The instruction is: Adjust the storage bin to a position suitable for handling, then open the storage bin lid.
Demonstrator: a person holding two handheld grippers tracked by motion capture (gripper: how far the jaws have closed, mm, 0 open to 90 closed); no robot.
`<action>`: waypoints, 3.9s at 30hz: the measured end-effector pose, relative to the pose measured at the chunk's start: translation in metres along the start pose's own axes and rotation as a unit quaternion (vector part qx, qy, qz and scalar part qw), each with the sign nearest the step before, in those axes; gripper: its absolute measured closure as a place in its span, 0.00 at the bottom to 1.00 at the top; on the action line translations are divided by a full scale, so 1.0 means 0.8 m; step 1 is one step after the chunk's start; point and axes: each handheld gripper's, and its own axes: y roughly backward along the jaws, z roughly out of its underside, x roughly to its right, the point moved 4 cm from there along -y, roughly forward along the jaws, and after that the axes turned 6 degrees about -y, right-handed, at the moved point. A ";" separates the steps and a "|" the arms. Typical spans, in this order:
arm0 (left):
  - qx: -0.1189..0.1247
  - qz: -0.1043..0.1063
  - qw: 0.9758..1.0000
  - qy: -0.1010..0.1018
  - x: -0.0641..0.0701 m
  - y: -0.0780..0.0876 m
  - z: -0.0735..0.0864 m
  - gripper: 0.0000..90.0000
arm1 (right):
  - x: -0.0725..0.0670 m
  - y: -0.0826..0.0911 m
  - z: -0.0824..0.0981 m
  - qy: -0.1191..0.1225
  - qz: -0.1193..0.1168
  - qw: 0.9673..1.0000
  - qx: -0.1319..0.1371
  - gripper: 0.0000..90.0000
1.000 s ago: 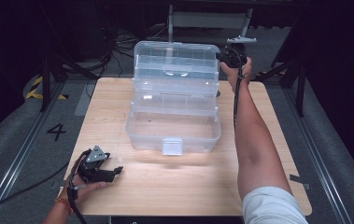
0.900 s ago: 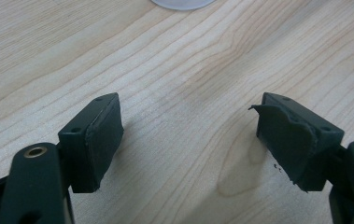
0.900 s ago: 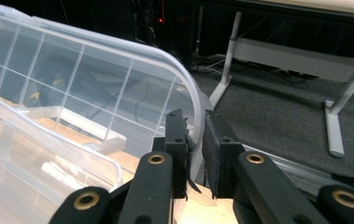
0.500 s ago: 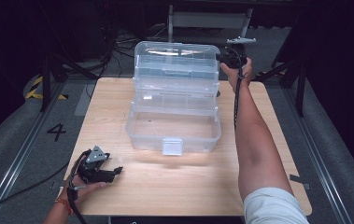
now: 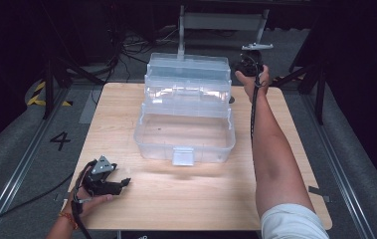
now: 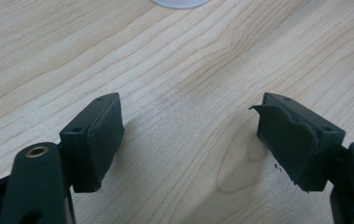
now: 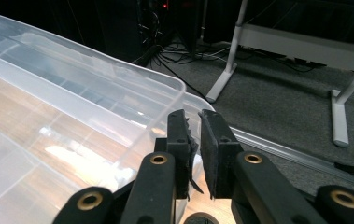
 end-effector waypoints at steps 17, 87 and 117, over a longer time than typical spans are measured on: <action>0.001 -0.001 1.000 -0.002 -0.001 -0.001 0.000 0.26 | 0.005 0.051 0.010 0.038 -0.015 0.999 0.014 0.79; 0.001 -0.003 1.000 -0.003 0.000 -0.001 0.000 0.25 | -0.021 0.240 0.267 0.136 -0.066 0.984 -0.100 0.38; 0.002 -0.006 1.000 0.001 0.001 -0.001 0.000 0.25 | 0.001 0.265 0.378 0.038 -0.062 0.989 -0.131 0.22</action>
